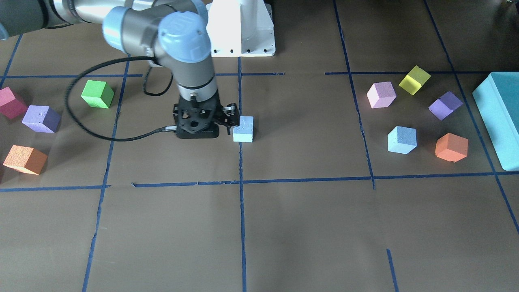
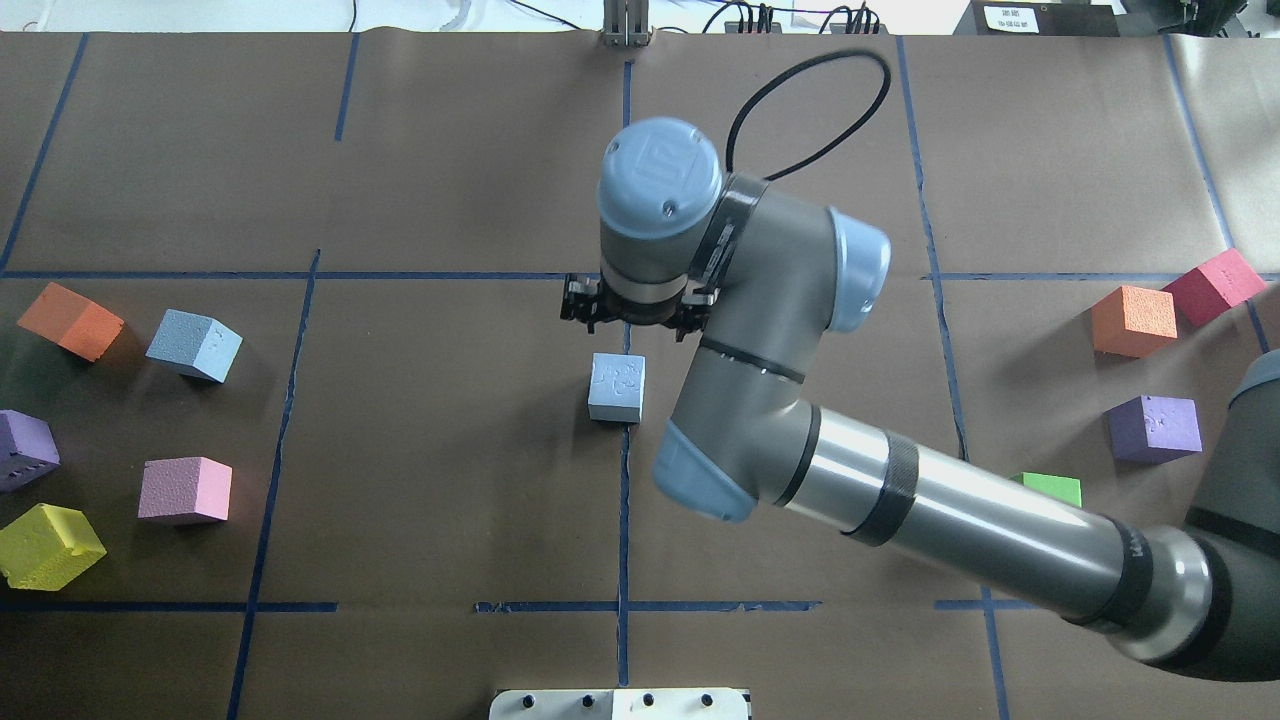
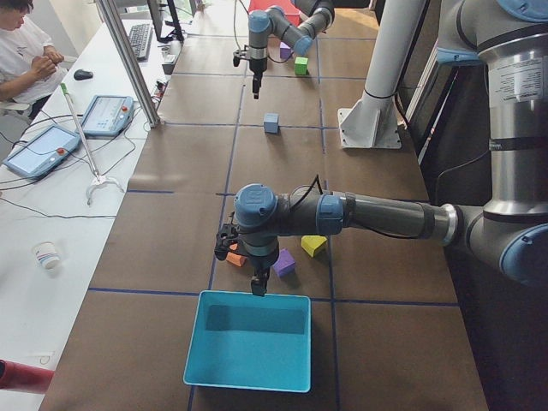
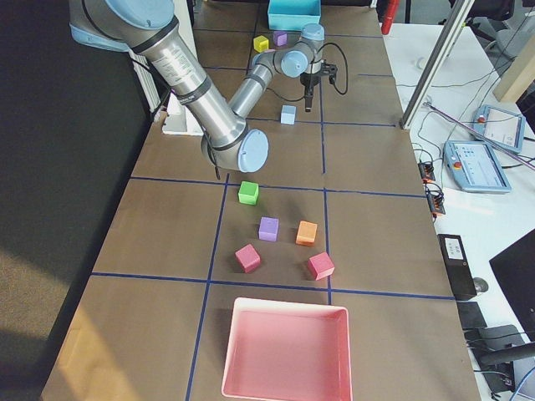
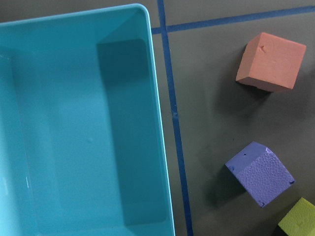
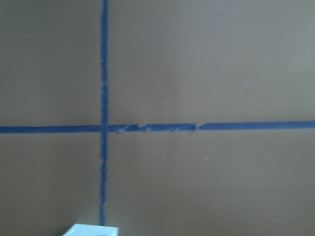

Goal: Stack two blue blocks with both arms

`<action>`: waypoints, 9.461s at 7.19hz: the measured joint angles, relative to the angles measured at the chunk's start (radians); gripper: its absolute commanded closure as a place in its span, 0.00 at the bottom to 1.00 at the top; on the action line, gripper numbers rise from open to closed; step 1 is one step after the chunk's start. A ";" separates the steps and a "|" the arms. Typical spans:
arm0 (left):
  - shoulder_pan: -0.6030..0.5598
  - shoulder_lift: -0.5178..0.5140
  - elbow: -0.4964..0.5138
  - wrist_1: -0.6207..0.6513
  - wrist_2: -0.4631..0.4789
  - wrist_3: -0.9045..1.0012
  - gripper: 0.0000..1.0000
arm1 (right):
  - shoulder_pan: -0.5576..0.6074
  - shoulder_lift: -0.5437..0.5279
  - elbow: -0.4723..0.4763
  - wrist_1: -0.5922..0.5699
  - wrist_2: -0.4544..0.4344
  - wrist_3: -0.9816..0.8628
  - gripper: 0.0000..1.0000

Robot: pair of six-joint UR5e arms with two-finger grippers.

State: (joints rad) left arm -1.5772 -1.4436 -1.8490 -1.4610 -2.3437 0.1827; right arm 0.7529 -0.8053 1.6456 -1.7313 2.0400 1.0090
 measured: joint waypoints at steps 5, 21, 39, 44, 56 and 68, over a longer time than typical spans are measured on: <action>0.100 -0.050 -0.047 -0.250 -0.041 -0.316 0.00 | 0.531 -0.639 0.237 -0.016 0.195 -1.004 0.00; 0.687 -0.266 0.266 -0.598 0.234 -0.871 0.28 | 0.763 -0.924 0.247 0.007 0.261 -1.317 0.00; 1.080 -1.045 0.370 -0.062 0.551 -1.370 0.51 | 0.763 -0.925 0.247 0.007 0.267 -1.316 0.00; 1.081 -1.037 0.369 -0.066 0.542 -1.360 0.48 | 0.763 -0.925 0.246 0.007 0.267 -1.316 0.00; 0.810 -0.770 0.011 0.065 0.278 -1.043 0.00 | 0.761 -0.922 0.231 0.007 0.267 -1.315 0.00; 0.007 0.033 0.059 -0.002 -0.017 0.023 0.00 | 0.760 -0.914 0.216 0.009 0.267 -1.314 0.00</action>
State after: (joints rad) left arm -1.5698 -1.4103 -1.7896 -1.4632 -2.3603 0.2053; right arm 1.5131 -1.7196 1.8616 -1.7227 2.3071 -0.3046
